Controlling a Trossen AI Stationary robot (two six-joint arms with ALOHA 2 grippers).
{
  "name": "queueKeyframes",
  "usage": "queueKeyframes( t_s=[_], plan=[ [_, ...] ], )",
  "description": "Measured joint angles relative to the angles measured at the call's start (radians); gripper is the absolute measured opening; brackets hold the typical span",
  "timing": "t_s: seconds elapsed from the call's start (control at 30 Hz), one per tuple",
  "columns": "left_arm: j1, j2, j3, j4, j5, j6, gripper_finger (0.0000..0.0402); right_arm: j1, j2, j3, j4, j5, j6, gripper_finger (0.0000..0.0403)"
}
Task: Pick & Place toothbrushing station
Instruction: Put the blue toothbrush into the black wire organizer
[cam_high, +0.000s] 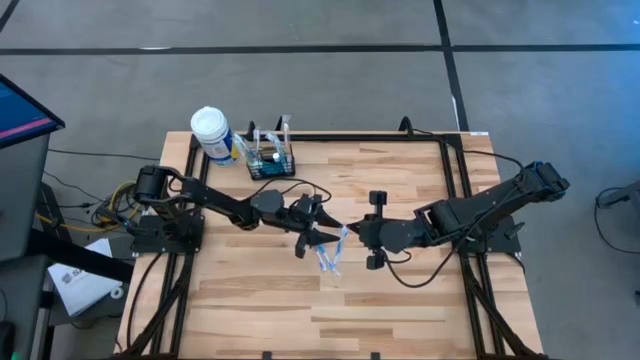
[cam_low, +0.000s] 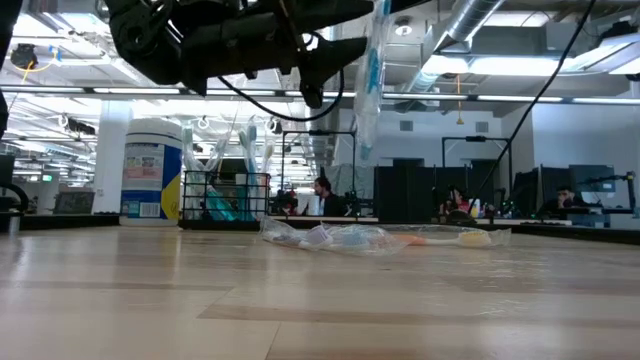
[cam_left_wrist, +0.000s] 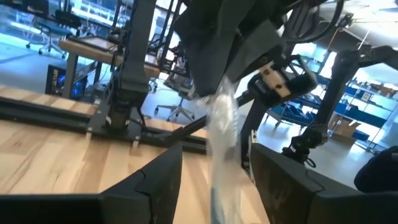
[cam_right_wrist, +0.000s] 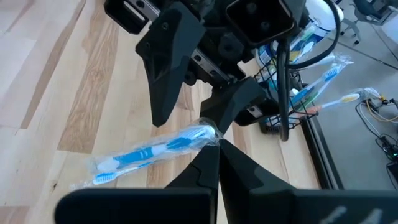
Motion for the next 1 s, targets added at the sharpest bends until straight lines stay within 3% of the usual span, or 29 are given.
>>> queueKeyframes(
  t_s=[1.0],
  plan=[
    [-0.030,0.057,0.044,0.036,-0.002,0.030,0.0150,-0.006,0.000,0.000,0.013,0.000,0.000,0.0000]
  ],
)
